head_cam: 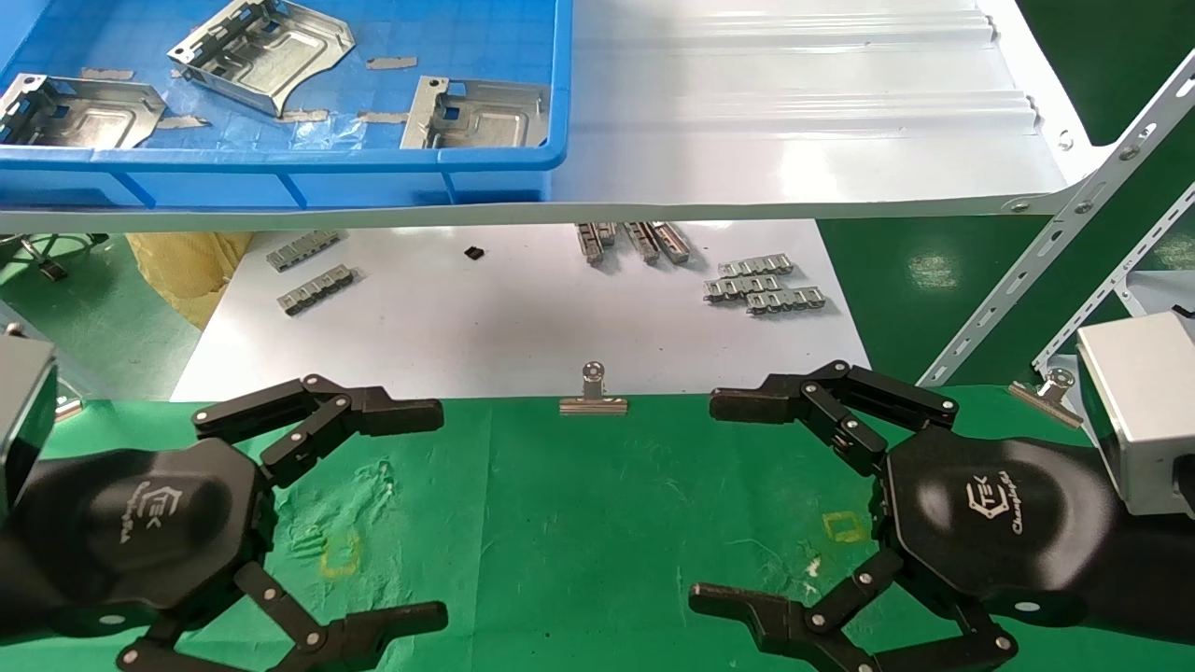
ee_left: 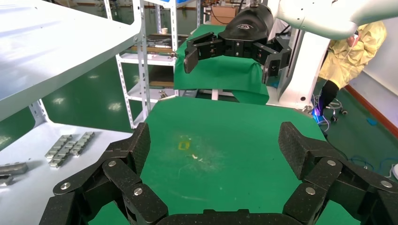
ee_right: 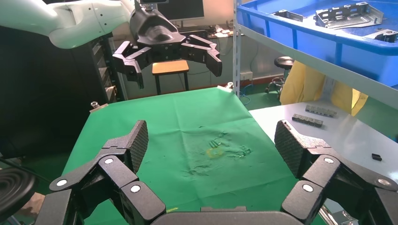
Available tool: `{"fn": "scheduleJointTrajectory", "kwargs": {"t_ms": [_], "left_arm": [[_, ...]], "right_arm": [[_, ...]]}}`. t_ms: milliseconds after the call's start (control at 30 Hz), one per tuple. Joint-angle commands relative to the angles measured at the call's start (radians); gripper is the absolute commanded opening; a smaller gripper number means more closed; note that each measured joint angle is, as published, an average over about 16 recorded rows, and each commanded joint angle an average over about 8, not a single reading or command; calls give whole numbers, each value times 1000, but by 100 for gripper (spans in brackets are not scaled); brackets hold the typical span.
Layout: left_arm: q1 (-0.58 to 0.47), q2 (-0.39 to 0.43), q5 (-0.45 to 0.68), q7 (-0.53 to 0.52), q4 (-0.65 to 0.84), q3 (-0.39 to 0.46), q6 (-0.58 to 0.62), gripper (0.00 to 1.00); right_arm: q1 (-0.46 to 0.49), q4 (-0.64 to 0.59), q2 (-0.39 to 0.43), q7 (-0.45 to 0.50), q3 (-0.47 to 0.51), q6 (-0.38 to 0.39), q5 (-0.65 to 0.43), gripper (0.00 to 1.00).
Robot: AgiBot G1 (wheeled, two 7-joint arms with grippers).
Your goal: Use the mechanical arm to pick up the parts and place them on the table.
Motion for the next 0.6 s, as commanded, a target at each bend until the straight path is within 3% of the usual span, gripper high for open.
{"fn": "scheduleJointTrajectory", "kwargs": {"t_ms": [33, 600], "left_arm": [[0, 0, 0, 0, 0, 0, 0, 100], [0, 0, 0, 0, 0, 0, 0, 100]], "right_arm": [[0, 0, 0, 0, 0, 0, 0, 100], [0, 0, 0, 0, 0, 0, 0, 100]]}}
